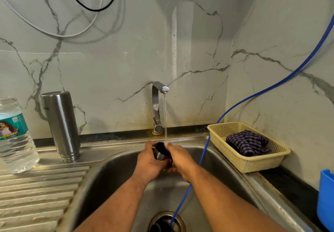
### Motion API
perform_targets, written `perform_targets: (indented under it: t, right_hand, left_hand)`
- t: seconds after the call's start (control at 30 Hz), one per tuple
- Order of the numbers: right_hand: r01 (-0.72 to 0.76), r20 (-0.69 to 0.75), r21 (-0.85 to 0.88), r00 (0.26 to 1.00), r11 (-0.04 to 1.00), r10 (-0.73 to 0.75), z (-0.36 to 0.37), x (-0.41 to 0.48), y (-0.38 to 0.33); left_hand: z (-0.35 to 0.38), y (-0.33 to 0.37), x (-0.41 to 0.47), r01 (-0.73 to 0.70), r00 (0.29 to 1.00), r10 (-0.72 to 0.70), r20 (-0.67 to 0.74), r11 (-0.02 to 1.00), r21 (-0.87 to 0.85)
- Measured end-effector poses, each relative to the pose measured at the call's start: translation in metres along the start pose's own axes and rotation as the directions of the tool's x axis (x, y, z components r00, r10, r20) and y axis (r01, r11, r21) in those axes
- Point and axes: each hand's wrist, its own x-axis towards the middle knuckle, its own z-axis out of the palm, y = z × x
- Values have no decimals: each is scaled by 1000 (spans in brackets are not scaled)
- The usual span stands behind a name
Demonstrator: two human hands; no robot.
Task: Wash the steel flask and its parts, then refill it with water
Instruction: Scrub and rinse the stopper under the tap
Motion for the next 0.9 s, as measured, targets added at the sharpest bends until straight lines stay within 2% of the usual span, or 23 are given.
perform_targets:
  t: [0.13, 0.23, 0.3, 0.4, 0.5, 0.57, 0.63, 0.7, 0.73, 0.83, 0.9]
  right_hand:
    - [160, 34, -20, 987, 987, -160, 3, -3, -1]
    - [303, 63, -233, 953, 924, -296, 5, -2, 0]
    - [313, 39, -264, 949, 912, -314, 4, -5, -1]
    - [237, -38, -86, 970, 968, -241, 0, -8, -6]
    - [205, -43, -67, 977, 976, -208, -1, -11, -12]
    - [251, 24, -71, 968, 965, -250, 0, -12, -13]
    - [313, 74, -109, 949, 943, -307, 2, -10, -11]
    - [332, 102, -165, 942, 929, -318, 6, -7, -7]
    - [331, 95, -162, 943, 930, -319, 7, -6, -6]
    - [347, 6, -173, 936, 922, -351, 6, -8, -9]
    - [324, -72, -189, 937, 927, -342, 4, -8, -10]
  left_hand:
    - [-2, -5, 1, -8, 1000, 7, -28, 1000, -16]
    - [-2, -4, 2, -13, 1000, 13, -22, 1000, -27]
    - [-2, -6, 4, -27, 1000, 27, -12, 1000, -10]
    - [-3, -3, 4, -3, 998, 10, 56, 994, -113]
    - [-5, 3, 2, 43, 992, -16, 127, 977, -207]
    - [-6, 8, 2, 162, 983, -116, 144, 913, -374]
    - [-3, 12, 4, 308, 951, -273, 144, 795, -522]
    - [-3, 15, 5, 408, 899, -420, 121, 705, -580]
    - [-4, 15, 6, 430, 885, -449, 125, 681, -592]
    - [-5, 19, 5, 433, 896, -367, 248, 608, -665]
    - [-4, 26, 5, 436, 896, -319, 308, 507, -744]
